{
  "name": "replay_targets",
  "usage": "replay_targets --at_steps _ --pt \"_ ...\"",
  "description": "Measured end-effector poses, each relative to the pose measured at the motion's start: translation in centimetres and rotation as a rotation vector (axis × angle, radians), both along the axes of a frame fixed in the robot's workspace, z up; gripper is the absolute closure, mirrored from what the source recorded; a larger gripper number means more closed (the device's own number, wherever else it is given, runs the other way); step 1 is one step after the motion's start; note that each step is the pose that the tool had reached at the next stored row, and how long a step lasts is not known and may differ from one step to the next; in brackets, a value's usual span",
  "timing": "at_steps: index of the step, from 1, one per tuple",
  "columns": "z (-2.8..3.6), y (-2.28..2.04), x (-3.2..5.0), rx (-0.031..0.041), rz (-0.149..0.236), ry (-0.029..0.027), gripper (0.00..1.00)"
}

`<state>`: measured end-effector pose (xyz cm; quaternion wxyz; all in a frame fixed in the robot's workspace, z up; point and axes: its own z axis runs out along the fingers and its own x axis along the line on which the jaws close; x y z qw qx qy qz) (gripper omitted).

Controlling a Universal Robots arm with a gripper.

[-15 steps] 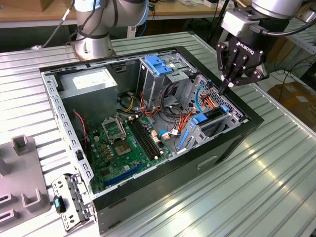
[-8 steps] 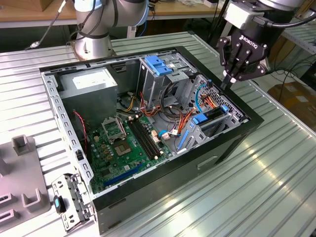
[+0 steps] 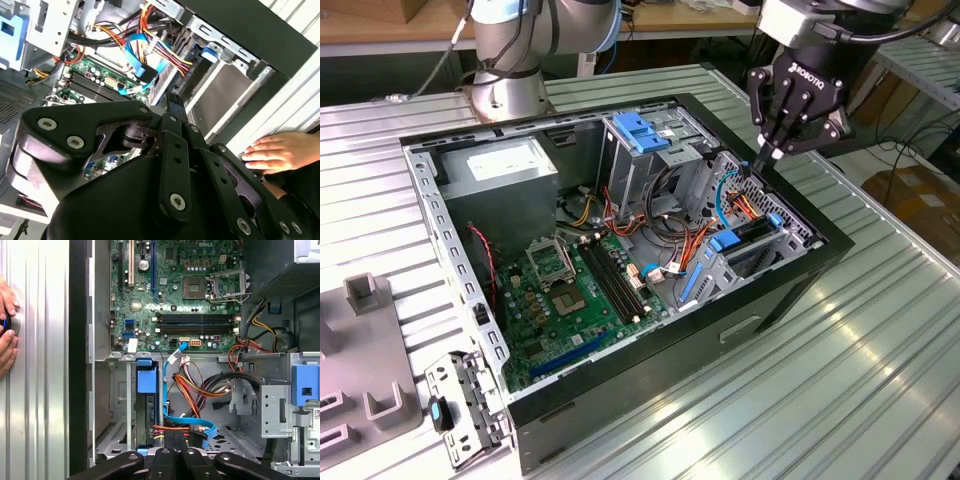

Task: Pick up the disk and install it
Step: 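Insert the second disk wire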

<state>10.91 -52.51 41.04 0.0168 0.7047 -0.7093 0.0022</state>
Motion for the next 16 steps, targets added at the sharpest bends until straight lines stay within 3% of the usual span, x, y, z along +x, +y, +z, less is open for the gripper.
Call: replay_targets --at_steps 6,16 --pt "-0.07 0.65 -0.01 -0.0002 0.0 0.0004 0.89" --pt "-0.08 0.67 -0.01 -0.0007 0.0 0.0004 0.89"
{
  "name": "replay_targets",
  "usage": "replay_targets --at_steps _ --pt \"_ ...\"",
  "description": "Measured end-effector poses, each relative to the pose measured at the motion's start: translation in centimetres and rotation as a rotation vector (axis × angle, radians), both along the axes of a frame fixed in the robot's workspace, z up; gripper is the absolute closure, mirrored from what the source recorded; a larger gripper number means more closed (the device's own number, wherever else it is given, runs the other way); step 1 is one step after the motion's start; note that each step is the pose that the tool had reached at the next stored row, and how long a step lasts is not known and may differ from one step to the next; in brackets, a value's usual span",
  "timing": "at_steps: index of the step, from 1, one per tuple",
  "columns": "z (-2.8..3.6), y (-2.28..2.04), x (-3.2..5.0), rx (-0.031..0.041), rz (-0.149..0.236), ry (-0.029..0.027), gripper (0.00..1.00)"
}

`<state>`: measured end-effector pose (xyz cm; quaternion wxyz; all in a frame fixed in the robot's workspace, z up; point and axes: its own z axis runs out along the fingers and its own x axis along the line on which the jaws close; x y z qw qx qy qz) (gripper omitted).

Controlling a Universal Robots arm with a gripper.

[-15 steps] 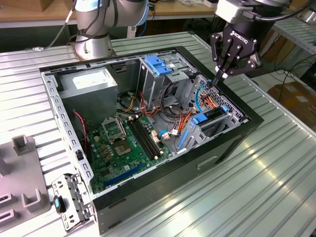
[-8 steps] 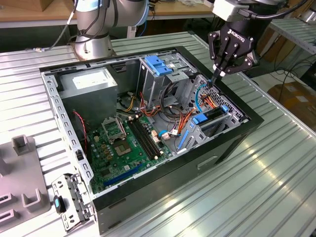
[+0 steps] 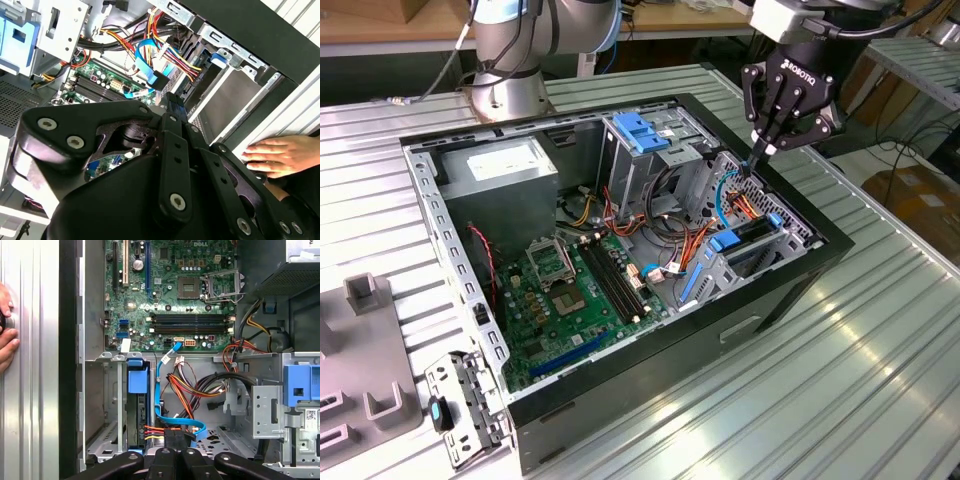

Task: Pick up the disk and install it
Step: 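Insert the second disk wire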

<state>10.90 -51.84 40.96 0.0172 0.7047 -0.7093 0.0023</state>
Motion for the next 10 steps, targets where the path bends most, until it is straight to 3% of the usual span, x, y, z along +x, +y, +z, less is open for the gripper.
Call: replay_targets --at_steps 4,7,8,10 --pt "-0.01 0.36 0.0 -0.0199 0.0 0.0 0.89" --pt "-0.06 1.25 0.08 -0.0425 0.0 0.0002 0.89" --pt "-0.1 1.46 0.11 -0.0438 0.0 0.0007 0.83" --pt "-0.29 1.77 0.12 -0.0437 0.0 0.0017 0.83"
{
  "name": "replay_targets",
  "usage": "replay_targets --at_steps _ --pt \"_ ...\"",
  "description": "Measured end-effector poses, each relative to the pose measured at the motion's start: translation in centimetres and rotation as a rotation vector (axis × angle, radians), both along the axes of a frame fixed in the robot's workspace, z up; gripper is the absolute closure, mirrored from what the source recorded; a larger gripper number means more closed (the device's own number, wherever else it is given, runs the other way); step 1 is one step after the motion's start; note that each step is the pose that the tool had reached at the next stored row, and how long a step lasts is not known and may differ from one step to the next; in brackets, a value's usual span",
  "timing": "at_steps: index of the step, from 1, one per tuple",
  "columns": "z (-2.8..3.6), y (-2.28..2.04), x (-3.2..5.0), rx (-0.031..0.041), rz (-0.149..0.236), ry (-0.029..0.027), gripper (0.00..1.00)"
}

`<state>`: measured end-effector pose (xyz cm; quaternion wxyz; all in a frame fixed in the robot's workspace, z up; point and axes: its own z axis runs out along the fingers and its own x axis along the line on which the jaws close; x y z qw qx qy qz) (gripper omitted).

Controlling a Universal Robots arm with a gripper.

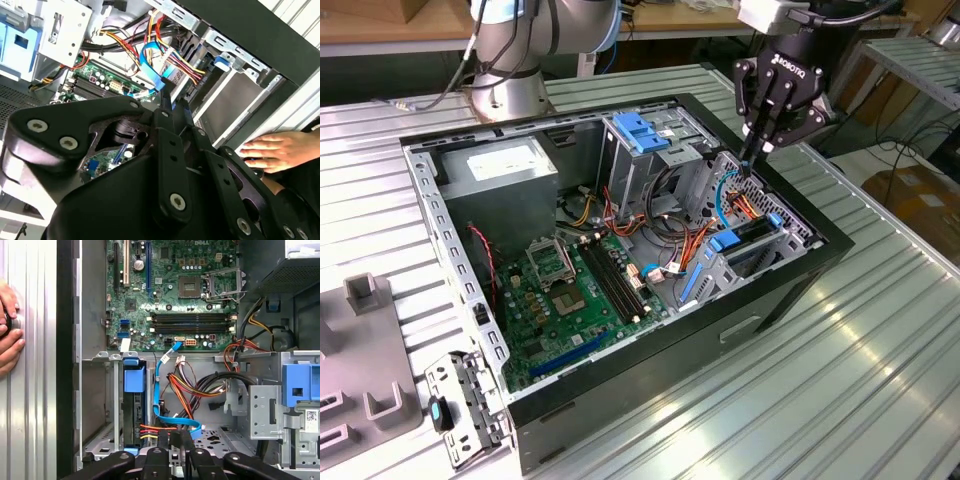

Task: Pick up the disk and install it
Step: 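Insert the second disk wire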

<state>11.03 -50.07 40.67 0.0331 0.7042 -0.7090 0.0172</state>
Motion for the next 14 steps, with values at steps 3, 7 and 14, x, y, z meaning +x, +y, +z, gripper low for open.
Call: replay_targets --at_steps 3,7,14 --pt "-0.3 0.58 0.01 -0.0002 0.0 0.0003 0.75" --pt "-0.7 1.3 0.0 -0.0002 0.0 0.0009 0.62" --pt "-2.36 1.41 -0.02 -0.0055 0.0 0.0017 0.62"
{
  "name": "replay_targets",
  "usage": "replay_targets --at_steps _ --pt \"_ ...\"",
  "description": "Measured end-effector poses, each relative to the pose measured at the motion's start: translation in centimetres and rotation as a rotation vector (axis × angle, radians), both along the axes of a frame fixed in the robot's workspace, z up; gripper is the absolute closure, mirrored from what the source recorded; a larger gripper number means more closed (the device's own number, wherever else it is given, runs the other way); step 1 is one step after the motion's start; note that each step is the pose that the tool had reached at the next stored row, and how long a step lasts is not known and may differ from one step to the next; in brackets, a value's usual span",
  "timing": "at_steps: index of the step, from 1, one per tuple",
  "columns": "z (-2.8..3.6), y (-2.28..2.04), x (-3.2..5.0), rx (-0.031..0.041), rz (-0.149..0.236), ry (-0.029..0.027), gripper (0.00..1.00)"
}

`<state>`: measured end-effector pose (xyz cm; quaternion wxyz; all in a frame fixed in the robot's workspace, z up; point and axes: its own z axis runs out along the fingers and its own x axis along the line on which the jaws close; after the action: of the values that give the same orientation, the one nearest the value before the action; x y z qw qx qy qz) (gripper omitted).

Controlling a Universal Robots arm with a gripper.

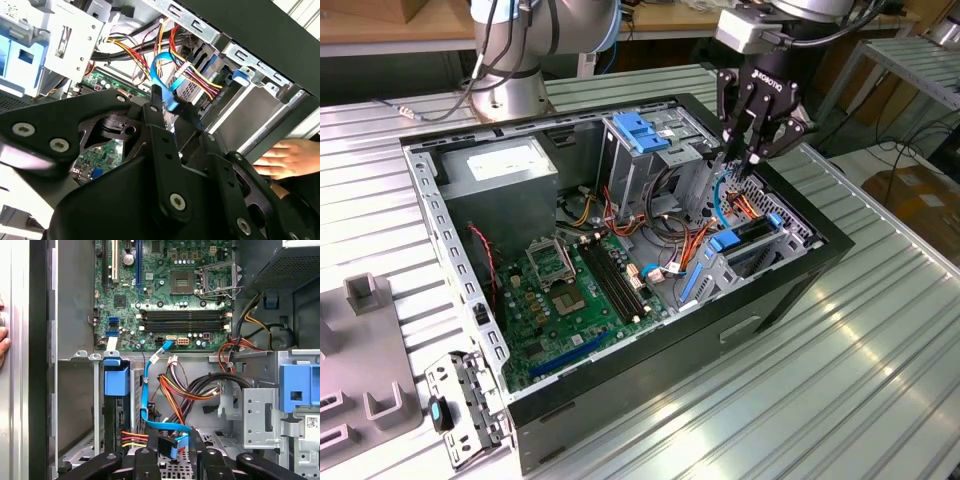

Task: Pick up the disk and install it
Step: 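Insert the second disk wire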

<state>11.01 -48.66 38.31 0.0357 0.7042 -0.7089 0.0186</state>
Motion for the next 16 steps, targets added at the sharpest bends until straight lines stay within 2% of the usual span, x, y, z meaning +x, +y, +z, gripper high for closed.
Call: replay_targets --at_steps 3,6,7,8,10,12,15,16 --pt "-0.3 -0.03 0.0 -0.0034 0.0 0.0 0.64" --pt "-0.45 -0.05 -0.01 -0.0088 0.0 0.0 0.83" --pt "-0.49 -0.05 -0.01 -0.0106 0.0 0.0 0.83" --pt "-0.51 -0.05 -0.01 -0.012 0.0 0.0 0.89" --pt "-0.54 -0.06 -0.01 -0.0162 0.0 0.0 0.89" --pt "-0.54 -0.06 -0.01 -0.0258 0.0 -0.0001 0.89" --pt "-0.57 -0.06 -0.01 -0.0777 0.0 0.0 0.89" --pt "-0.64 -0.06 -0.01 -0.0958 0.0 0.0 0.82"
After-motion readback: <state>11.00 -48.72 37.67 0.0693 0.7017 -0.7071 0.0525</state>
